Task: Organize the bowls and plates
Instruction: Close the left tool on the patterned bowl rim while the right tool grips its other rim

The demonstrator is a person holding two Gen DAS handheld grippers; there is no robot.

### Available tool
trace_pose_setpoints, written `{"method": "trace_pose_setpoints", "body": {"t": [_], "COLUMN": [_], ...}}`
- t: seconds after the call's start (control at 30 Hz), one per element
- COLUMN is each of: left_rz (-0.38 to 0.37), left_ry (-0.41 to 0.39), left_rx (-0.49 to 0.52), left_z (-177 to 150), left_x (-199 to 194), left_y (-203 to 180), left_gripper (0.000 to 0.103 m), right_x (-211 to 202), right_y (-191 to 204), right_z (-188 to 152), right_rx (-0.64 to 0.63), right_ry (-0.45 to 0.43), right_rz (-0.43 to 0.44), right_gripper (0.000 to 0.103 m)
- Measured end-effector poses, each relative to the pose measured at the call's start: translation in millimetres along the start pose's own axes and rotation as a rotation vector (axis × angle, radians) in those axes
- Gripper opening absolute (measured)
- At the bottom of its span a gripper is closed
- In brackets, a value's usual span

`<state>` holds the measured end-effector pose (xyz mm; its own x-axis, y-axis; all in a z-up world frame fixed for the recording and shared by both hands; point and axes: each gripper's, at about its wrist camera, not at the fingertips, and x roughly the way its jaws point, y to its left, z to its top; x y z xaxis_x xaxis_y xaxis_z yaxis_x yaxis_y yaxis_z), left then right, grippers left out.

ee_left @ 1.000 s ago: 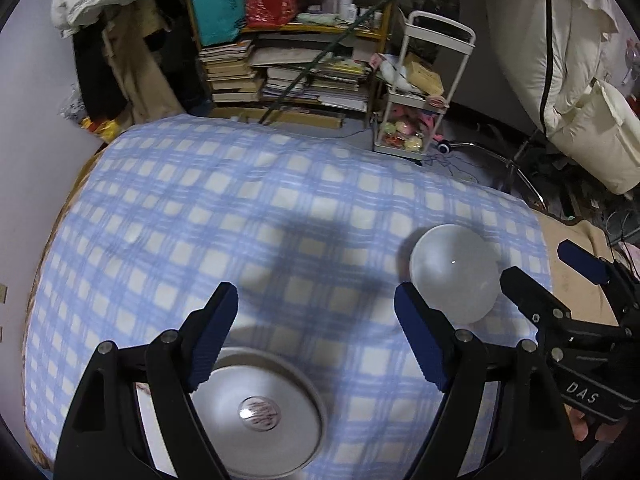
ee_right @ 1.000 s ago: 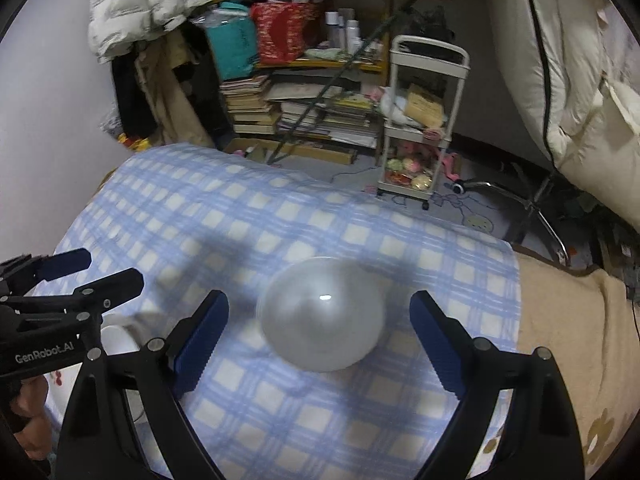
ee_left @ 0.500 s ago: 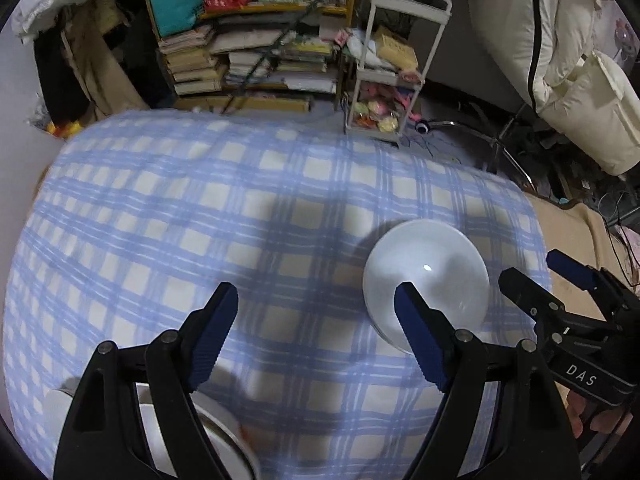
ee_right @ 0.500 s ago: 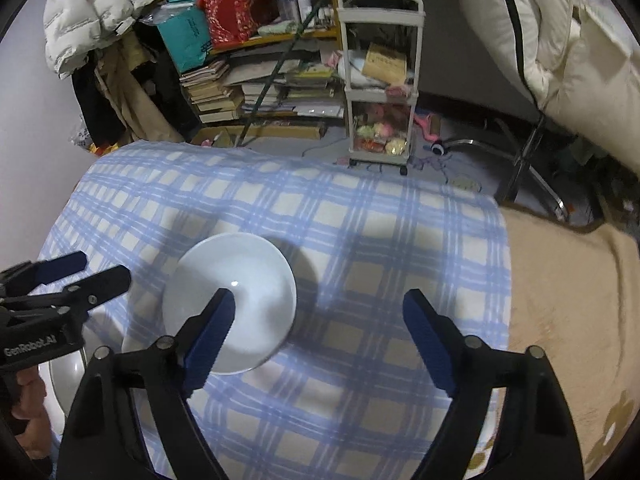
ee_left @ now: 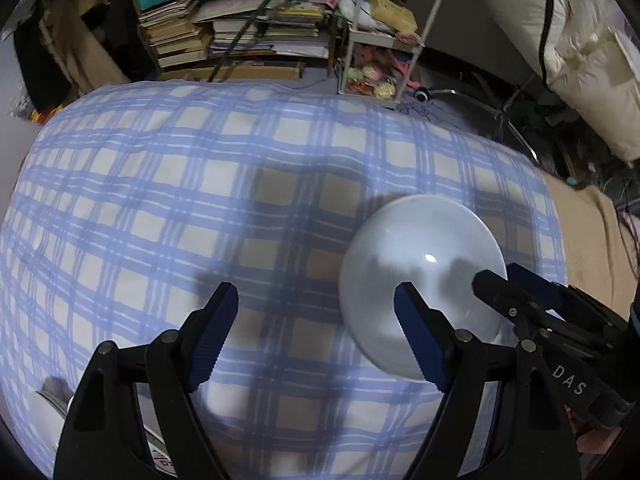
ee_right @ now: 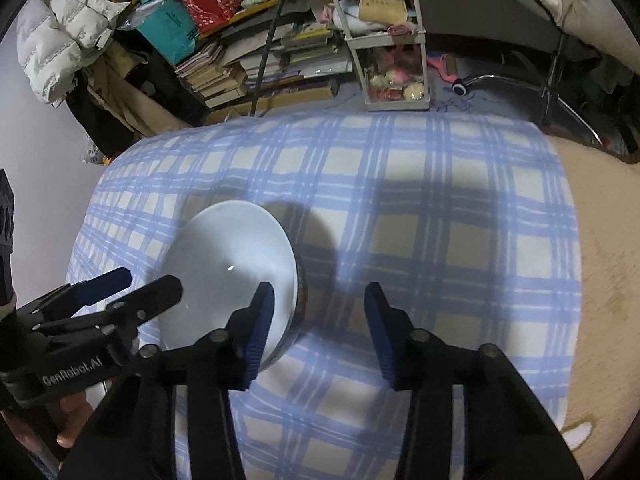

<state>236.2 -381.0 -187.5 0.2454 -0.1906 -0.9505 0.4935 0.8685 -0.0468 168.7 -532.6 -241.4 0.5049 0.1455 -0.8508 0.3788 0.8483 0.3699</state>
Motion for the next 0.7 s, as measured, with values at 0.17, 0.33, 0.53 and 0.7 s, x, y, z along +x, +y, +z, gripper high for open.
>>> {"method": "trace_pose_setpoints", "body": {"t": [0.17, 0.33, 0.53, 0.7], "left_rz": [0.001, -0.074, -0.064, -0.064], "left_ry": [0.002, 0.047, 0.035, 0.038], "left_rx": [0.018, -0.046, -0.007, -0.002], "left_z": [-2, -2, -5, -10], "left_x": [9, 15, 4, -6], "left_y": [-11, -9, -13, -2], "left_gripper": [0.031, 0.012, 0.012, 0.012], "right_x": [10, 17, 11, 3], "right_y": [1, 0, 14, 28], "right_z": [-1, -3, -12, -14], "right_rx": [0.014, 0.077, 0.032, -0.007], "right_ry": [0.041, 0.076, 0.078, 0.07], "right_rz": [0.028, 0.086, 0.009, 0.0], "right_gripper": [0.027, 0.018, 0.016, 0.016]}}
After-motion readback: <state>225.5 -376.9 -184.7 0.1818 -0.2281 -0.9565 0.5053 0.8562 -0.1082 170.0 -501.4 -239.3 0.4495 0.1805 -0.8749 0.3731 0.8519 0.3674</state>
